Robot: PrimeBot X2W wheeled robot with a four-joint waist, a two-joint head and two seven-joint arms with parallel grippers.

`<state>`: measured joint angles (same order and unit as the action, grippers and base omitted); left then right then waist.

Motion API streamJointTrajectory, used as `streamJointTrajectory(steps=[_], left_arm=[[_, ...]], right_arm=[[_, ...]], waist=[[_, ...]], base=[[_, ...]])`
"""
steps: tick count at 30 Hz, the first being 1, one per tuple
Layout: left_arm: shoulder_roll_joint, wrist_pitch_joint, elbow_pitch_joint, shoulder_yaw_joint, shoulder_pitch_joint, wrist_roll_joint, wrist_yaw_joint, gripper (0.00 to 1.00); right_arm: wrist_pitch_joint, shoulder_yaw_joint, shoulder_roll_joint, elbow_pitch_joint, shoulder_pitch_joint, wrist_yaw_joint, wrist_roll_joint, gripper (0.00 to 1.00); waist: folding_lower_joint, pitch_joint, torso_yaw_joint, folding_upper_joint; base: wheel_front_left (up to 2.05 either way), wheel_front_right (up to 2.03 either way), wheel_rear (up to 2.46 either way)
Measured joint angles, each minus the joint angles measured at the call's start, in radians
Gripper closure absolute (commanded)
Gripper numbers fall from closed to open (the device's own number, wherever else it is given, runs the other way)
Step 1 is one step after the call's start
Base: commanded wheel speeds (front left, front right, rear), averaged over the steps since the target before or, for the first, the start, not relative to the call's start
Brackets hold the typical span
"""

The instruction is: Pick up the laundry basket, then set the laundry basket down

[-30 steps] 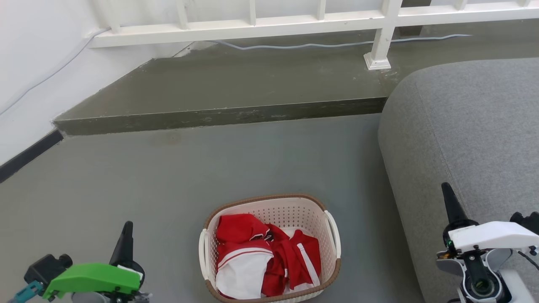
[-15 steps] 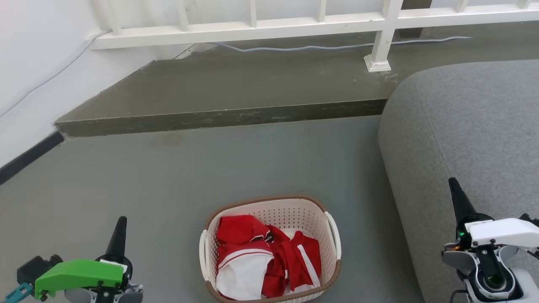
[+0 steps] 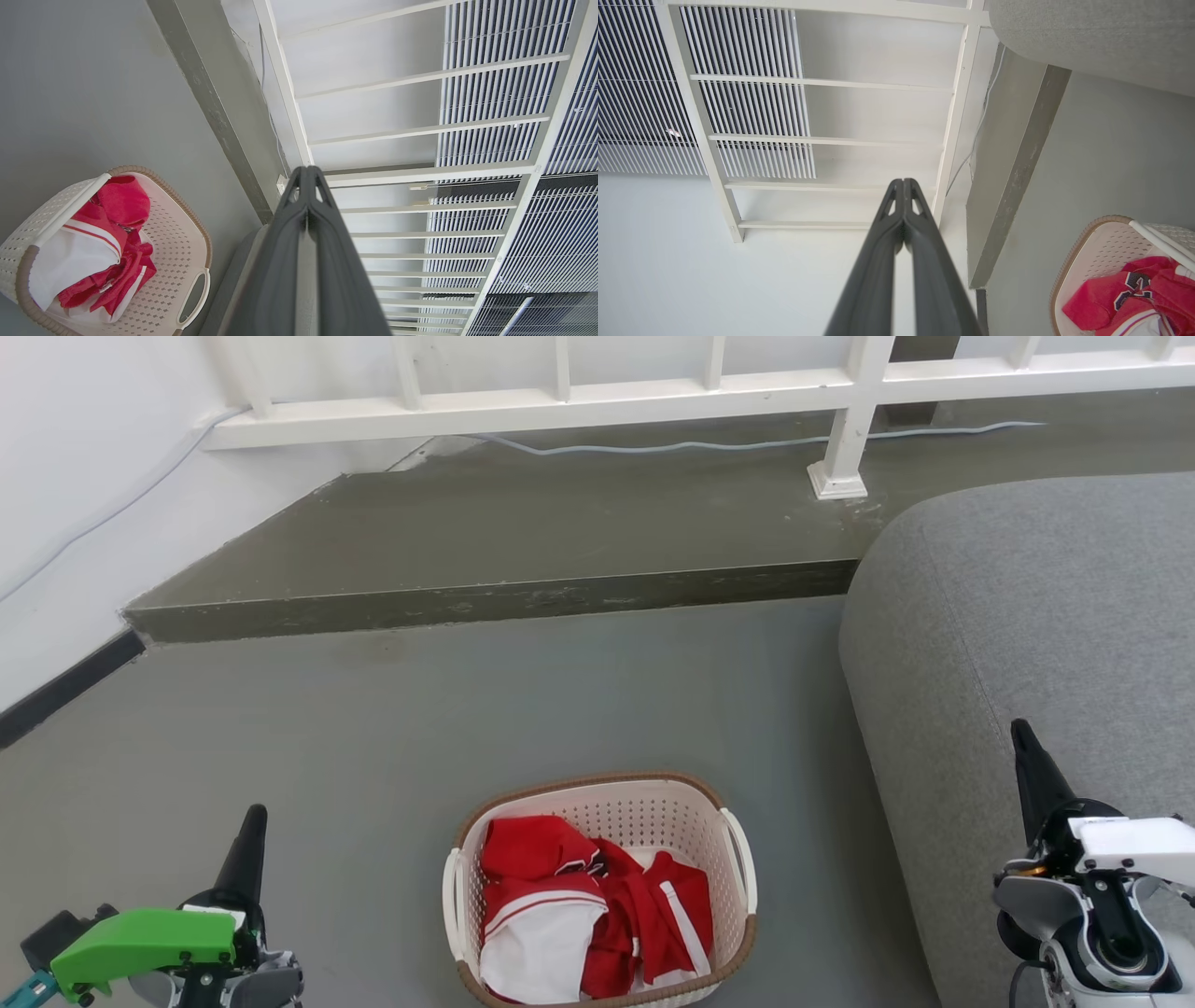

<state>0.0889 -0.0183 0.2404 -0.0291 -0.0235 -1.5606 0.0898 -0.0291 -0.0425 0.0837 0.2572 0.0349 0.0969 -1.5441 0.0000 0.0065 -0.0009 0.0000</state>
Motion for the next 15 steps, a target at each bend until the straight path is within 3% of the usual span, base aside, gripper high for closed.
streamJointTrajectory(steps=[8,15], left_arm=[[0.0,-0.025,0.013,0.025,-0.012,-0.103,0.022,1.0],[0.0,-0.025,0.016,0.026,-0.018,-0.11,0.026,1.0]], right_arm=[[-0.026,-0.024,-0.003,0.009,0.012,0.017,-0.104,1.0],[-0.028,-0.027,-0.003,0.011,0.018,0.017,-0.11,1.0]], waist=[[0.0,-0.003,0.001,0.0],[0.0,-0.003,0.001,0.0]], base=[[0.0,0.0,0.0],[0.0,0.0,0.0]])
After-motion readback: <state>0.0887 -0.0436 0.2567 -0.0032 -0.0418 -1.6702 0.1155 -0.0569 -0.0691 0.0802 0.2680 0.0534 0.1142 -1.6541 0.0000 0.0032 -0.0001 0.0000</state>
